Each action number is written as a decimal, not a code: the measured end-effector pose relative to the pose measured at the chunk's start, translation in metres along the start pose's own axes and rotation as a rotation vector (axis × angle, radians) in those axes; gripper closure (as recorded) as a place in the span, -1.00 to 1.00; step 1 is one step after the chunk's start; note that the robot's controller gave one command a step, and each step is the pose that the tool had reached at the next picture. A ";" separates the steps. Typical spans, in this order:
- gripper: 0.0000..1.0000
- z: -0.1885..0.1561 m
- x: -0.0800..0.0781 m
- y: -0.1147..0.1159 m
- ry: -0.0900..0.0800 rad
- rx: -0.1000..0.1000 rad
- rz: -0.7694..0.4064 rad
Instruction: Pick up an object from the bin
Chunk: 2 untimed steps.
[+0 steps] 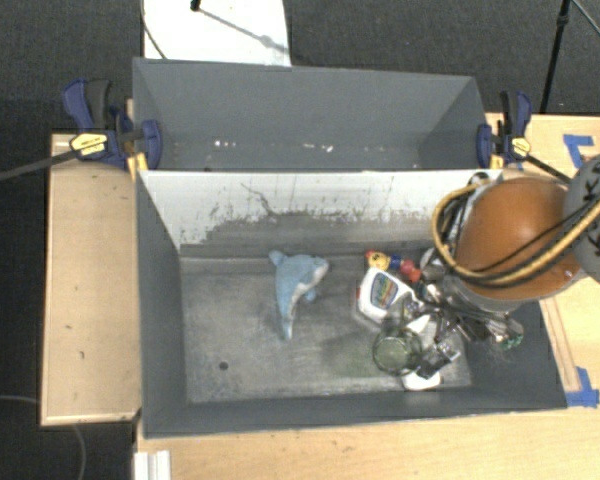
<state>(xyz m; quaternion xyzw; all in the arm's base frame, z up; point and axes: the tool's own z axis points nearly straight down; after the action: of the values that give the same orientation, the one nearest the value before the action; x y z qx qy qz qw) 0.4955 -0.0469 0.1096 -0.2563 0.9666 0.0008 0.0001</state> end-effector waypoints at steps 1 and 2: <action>1.00 -0.017 0.001 0.001 0.005 -0.004 0.001; 1.00 -0.041 0.000 0.001 0.004 -0.003 0.002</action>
Offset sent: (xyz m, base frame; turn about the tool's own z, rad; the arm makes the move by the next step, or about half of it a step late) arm 0.0000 0.0000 0.0502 0.0000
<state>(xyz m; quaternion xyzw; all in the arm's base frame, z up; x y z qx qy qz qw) 0.4948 -0.0467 0.1505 -0.2556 0.9668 0.0018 -0.0024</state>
